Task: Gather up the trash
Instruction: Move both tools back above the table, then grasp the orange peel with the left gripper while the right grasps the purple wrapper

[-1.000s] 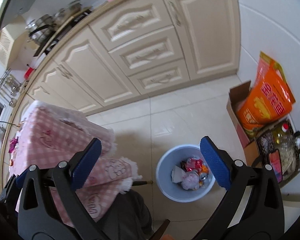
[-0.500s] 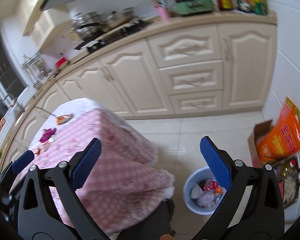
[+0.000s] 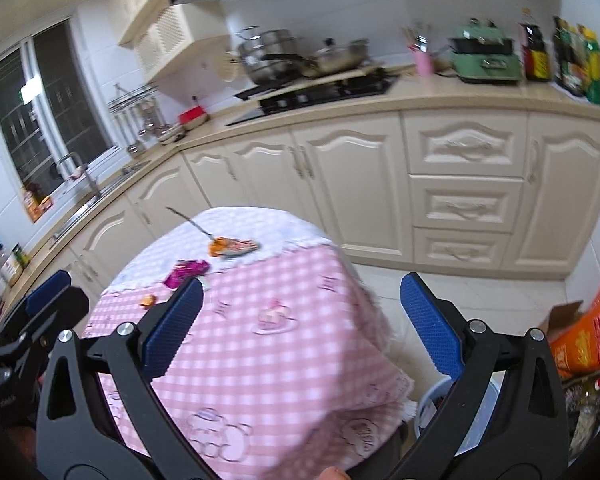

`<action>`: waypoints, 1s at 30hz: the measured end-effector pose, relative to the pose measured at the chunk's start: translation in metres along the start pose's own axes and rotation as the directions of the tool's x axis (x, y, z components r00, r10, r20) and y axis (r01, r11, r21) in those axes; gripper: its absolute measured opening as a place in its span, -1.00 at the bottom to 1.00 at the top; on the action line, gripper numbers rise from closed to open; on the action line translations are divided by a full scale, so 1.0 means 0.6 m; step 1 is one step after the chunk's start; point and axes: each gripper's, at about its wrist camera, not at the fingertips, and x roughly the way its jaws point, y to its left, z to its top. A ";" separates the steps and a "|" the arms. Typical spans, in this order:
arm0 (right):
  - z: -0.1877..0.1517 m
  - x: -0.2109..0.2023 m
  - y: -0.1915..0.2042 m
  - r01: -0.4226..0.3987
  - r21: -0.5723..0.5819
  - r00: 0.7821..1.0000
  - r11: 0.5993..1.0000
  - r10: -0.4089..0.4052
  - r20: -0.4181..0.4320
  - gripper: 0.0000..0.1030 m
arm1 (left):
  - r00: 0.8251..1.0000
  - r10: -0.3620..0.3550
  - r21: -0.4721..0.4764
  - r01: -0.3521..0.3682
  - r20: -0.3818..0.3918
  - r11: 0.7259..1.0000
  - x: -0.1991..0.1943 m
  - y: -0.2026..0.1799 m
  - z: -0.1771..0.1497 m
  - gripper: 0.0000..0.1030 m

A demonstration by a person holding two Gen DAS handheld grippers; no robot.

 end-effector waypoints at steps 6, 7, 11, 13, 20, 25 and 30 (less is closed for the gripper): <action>0.005 0.004 0.086 -0.065 -0.078 0.998 0.995 0.066 0.013 0.88 | 0.996 0.068 -0.026 -0.066 0.056 0.997 -0.046 0.061 0.017 0.82; 0.004 0.006 0.099 -0.074 -0.091 0.997 0.993 0.075 0.011 0.88 | 0.994 0.082 -0.027 -0.080 0.066 0.996 -0.054 0.071 0.017 0.82; -0.003 0.027 0.155 -0.105 -0.163 0.994 0.981 0.105 -0.006 0.88 | 0.987 0.139 -0.042 -0.136 0.075 0.990 -0.069 0.115 0.009 0.82; -0.009 0.043 0.176 -0.115 -0.188 0.993 0.975 0.113 -0.024 0.88 | 0.985 0.160 -0.060 -0.156 0.064 0.986 -0.066 0.144 0.000 0.82; -0.035 0.147 0.219 -0.138 -0.240 0.986 0.961 0.110 -0.129 0.88 | 0.976 0.211 -0.080 -0.214 -0.047 0.973 -0.005 0.232 -0.047 0.82; -0.050 0.227 0.211 -0.137 -0.225 0.974 0.965 0.089 -0.210 0.88 | 0.961 0.215 -0.096 -0.234 -0.174 0.967 0.084 0.287 -0.094 0.82; -0.044 0.301 0.205 -0.140 -0.196 0.961 0.970 0.085 -0.264 0.88 | 0.943 0.197 -0.093 -0.229 -0.268 0.969 0.174 0.328 -0.113 0.82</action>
